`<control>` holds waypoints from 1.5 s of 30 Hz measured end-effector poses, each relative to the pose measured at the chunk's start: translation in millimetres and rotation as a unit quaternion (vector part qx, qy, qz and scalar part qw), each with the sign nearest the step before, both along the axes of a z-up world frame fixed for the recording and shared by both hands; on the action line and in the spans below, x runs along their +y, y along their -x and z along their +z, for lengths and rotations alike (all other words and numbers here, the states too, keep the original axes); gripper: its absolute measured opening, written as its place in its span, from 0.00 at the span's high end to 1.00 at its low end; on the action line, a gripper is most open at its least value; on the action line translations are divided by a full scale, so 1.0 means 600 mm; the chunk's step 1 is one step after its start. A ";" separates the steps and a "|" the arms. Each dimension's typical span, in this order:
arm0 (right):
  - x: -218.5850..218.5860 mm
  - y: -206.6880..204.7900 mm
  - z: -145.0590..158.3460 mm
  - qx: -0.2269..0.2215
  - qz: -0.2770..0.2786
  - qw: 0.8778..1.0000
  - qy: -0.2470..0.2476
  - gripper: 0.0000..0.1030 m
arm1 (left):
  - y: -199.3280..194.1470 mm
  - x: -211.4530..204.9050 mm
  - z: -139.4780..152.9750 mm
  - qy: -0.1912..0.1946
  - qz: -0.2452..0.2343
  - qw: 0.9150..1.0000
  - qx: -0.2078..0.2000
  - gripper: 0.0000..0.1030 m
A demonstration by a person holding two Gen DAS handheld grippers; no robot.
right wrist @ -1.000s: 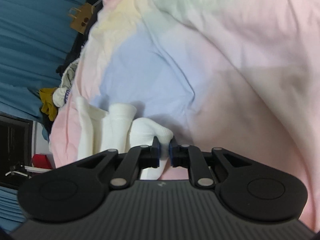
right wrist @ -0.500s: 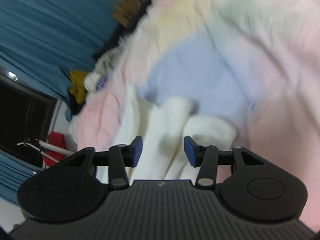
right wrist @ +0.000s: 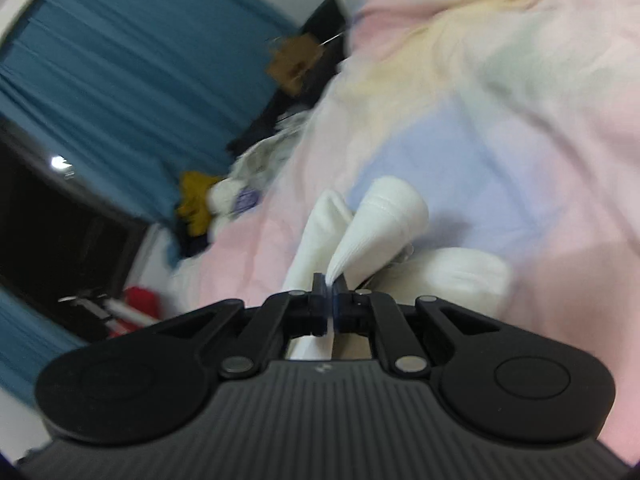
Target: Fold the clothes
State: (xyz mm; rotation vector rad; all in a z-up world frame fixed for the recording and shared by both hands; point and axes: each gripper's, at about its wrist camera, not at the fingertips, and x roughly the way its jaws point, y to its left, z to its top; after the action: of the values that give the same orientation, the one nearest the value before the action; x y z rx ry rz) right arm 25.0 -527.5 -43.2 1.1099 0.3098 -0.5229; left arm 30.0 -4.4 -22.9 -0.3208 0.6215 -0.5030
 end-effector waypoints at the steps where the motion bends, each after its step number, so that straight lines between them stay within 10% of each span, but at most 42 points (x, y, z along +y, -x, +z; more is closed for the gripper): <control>1: -0.001 0.004 -0.015 0.024 -0.014 0.999 -0.018 0.95 | 0.002 -0.004 0.000 -0.005 -0.009 1.000 -0.003 0.39; 5: -0.014 0.018 -0.064 0.062 -0.051 0.992 -0.100 0.95 | 0.009 -0.036 0.004 -0.047 -0.041 0.998 -0.023 0.38; 9: -0.008 0.013 -0.049 0.036 -0.049 0.995 -0.082 0.95 | -0.010 -0.092 0.031 -0.087 -0.078 0.992 -0.044 0.36; 19: -0.001 0.001 -0.053 0.034 -0.053 0.997 -0.042 0.94 | -0.129 -0.354 0.010 -0.234 -0.241 0.941 -0.048 0.36; 23: 0.003 -0.007 -0.050 0.032 -0.054 0.998 -0.019 0.94 | -0.170 -0.408 -0.031 -0.295 -0.242 0.924 -0.027 0.79; 24: 0.003 -0.007 -0.050 0.030 -0.055 0.998 -0.019 0.94 | -0.177 -0.412 -0.035 -0.300 -0.240 0.923 -0.025 0.92; 31: -0.001 0.001 -0.060 0.035 -0.073 0.996 -0.038 0.94 | -0.272 -0.393 0.043 -0.276 -0.165 0.946 -0.032 0.96; 41: 0.004 -0.018 -0.075 0.058 -0.064 0.996 -0.020 0.94 | -0.429 -0.451 -0.047 -0.361 -0.151 0.919 0.050 0.94; 45: 0.000 -0.024 -0.084 0.063 -0.067 0.996 -0.021 0.94 | -0.407 -0.403 -0.023 -0.300 -0.148 0.941 0.053 0.75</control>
State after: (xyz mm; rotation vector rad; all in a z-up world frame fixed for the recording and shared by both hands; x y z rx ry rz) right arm 39.6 -527.4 -93.5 1.1458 0.3577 -0.7104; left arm 274.4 -246.2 -36.7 0.3328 0.9016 -0.5587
